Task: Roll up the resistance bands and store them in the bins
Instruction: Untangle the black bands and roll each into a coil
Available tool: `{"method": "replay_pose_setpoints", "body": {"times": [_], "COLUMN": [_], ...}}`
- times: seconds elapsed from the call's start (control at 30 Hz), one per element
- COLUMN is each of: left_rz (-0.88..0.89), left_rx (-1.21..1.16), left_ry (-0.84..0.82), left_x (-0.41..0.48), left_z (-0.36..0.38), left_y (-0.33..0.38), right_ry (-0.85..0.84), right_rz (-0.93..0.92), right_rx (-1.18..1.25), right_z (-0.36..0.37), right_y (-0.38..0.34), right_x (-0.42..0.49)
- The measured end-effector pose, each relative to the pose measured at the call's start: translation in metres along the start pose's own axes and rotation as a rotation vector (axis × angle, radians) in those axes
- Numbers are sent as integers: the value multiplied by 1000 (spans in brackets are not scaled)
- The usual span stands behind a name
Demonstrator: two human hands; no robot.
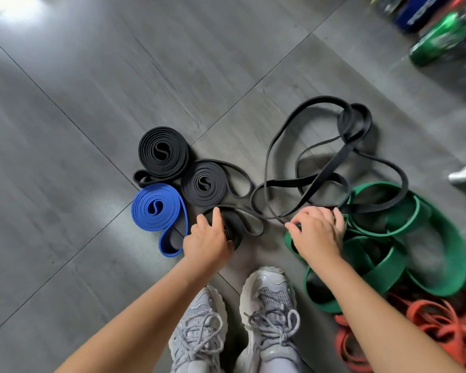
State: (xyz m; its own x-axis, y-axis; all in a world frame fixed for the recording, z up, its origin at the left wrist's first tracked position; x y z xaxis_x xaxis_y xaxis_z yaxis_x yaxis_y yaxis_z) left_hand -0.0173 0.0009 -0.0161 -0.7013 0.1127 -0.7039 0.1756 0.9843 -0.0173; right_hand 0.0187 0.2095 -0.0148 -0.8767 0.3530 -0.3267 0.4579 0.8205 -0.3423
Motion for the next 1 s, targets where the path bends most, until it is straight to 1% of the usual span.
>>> {"method": "replay_pose_setpoints", "body": {"times": [0.1,0.17,0.3,0.4,0.47,0.63,0.7,0.77,0.87,1.0], "left_rz": [51,107,231,319,362,432,464,503,596,723], "left_rx": [-54,-84,-47,-24,3,99,128,111,65,3], "left_ry": [-42,-40,31,118,170,195,198,214,310,469], "left_x": [-8,-19,-55,-90,-123,-199,-232,-265,-312,-361], "left_z": [-9,-25,-81,-134,-169,-235,-255,-268,-281,-286], "left_y": [-1,-1,8,22,32,46,51,59,83,116], "right_ry": [28,52,80,69,156,450,507,499,453,464], "right_rz": [33,94,72,29,12,-35,-54,-88,-191,-351], "right_rx": [6,100,316,316,347,572,612,647,694,628], "right_z": [-27,-55,-113,-158,-193,-289,-327,-353,-383,-431], "right_y": [-2,0,1,-3,-5,-7,-11,-18,-34,-57], "right_x": [6,6,-7,-33,-58,-110,-131,-151,-184,-231]}}
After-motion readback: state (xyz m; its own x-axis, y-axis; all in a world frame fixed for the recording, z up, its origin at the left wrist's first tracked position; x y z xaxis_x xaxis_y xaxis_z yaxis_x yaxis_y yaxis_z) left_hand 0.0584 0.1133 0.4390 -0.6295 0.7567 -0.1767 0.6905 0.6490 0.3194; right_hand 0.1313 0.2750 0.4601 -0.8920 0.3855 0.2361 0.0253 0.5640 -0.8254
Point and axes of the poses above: each hand's wrist, its own x-axis towards the middle knuckle, its own z-axis out of the palm, y = z × x, the point moved 3 cm from there along x, towards the middle knuckle, and after that the axes turned 12 degrees about x, right-handed, at the moved point
